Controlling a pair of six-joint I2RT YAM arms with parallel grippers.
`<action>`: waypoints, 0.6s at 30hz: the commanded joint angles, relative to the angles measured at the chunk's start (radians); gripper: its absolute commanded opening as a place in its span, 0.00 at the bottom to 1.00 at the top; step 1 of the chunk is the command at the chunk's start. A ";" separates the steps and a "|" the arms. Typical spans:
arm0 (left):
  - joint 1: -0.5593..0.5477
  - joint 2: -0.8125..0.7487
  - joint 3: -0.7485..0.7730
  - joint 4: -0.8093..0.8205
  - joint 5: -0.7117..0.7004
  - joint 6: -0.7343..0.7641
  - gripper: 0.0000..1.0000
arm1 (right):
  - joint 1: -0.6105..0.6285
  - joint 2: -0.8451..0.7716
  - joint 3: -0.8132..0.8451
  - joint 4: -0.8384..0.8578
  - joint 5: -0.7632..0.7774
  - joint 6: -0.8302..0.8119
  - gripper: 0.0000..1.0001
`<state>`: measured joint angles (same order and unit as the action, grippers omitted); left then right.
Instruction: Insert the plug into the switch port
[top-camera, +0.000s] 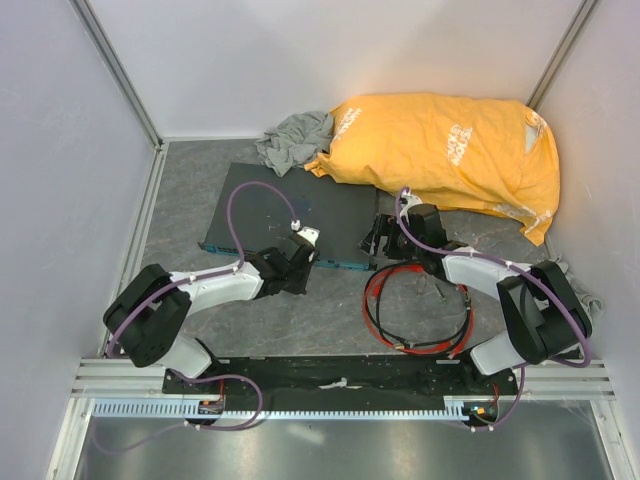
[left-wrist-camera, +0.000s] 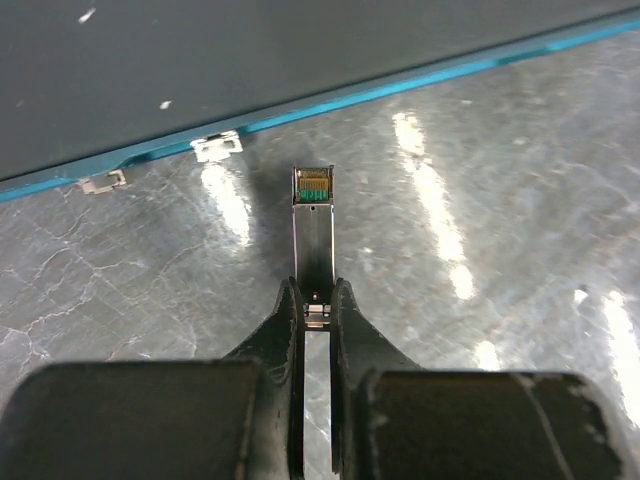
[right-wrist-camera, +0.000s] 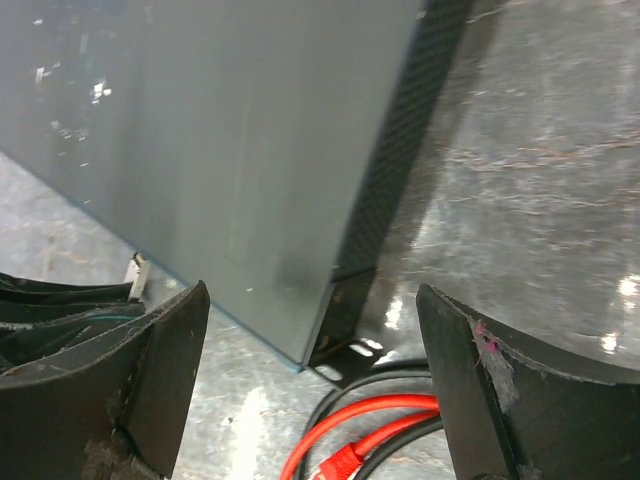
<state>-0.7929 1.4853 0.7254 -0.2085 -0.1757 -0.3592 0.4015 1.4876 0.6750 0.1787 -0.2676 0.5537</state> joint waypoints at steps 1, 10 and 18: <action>0.021 0.042 0.048 0.031 0.010 -0.052 0.01 | -0.001 -0.027 -0.015 0.011 0.080 -0.031 0.92; 0.034 0.096 0.088 0.050 -0.013 -0.067 0.02 | -0.001 -0.033 -0.048 0.045 0.094 -0.015 0.93; 0.032 0.109 0.104 0.055 -0.031 -0.076 0.02 | -0.001 -0.035 -0.057 0.057 0.082 -0.012 0.94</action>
<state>-0.7650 1.5745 0.7929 -0.2073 -0.1814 -0.3935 0.4019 1.4837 0.6281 0.1875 -0.1993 0.5449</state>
